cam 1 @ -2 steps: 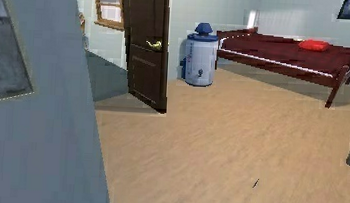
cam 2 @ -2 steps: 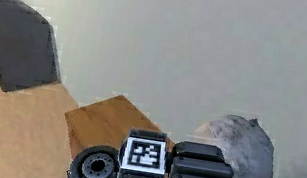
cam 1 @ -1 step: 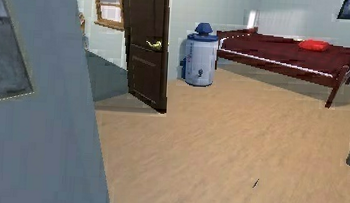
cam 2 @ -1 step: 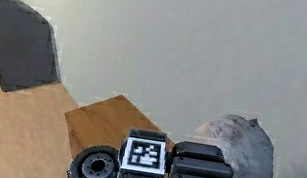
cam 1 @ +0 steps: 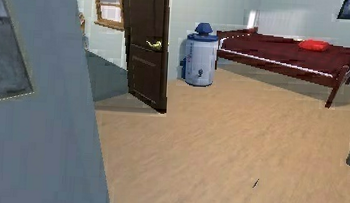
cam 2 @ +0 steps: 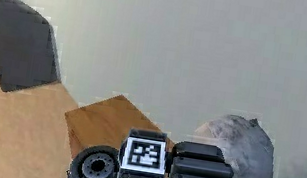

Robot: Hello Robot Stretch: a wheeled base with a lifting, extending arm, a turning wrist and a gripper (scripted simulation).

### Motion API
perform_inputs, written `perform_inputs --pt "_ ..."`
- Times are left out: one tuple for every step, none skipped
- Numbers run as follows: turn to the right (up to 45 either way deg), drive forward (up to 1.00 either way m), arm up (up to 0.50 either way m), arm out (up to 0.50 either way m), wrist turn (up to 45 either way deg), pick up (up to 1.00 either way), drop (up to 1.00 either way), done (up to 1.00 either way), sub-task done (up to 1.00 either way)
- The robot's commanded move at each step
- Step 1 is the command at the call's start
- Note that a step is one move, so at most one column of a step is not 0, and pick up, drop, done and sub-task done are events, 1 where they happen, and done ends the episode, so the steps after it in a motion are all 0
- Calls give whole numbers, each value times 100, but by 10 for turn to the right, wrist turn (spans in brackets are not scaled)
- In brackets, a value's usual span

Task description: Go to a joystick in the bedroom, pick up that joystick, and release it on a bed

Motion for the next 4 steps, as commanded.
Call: perform_inputs --pt "-360 0 0 0 0 0 0 0 0" --pt "-60 0 0 0 0 0 0 0 0" --pt "0 15 0 0 0 0 0 0 0" --pt "450 0 0 0 0 0 0 0 0"
